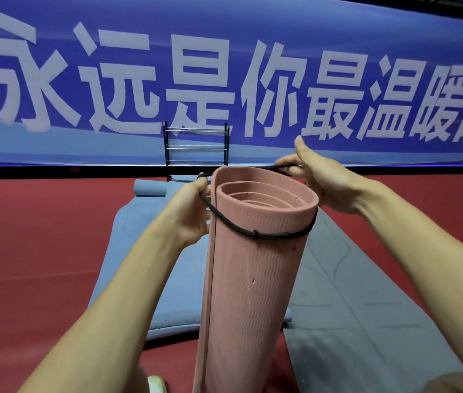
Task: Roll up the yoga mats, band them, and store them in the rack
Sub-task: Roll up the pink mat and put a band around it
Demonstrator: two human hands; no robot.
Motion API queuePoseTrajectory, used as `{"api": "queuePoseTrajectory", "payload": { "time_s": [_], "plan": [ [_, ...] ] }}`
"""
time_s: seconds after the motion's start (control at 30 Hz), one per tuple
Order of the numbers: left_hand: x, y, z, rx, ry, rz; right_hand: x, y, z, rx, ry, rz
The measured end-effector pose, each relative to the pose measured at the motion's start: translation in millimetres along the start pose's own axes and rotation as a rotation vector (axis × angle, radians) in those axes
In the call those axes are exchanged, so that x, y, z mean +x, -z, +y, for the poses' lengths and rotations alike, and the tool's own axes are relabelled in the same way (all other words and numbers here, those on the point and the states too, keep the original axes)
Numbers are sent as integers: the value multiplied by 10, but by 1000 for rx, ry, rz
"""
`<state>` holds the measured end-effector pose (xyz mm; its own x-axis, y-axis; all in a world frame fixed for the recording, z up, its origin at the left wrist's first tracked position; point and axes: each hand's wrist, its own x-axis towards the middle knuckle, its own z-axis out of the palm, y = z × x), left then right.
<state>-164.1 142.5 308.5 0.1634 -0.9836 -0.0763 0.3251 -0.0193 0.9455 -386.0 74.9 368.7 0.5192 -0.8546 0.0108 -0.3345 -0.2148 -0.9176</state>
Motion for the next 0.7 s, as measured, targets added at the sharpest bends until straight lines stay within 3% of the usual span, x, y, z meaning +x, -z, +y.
{"api": "queuePoseTrajectory", "payload": {
  "time_s": [0.13, 0.27, 0.57, 0.7],
  "plan": [
    [7, 27, -69, 4, 36, -97, -12, -51, 167, 145, -124, -127],
    [29, -16, -227, 164, -99, -26, -89, -105, 466, 355, -43, -20],
    [-32, -185, -423, 243, -262, 142, -258, -403, 980, 305, 167, 90],
    [-19, -176, -425, 390, -497, 151, -251, -392, 980, 281, 193, 85]
  ]
}}
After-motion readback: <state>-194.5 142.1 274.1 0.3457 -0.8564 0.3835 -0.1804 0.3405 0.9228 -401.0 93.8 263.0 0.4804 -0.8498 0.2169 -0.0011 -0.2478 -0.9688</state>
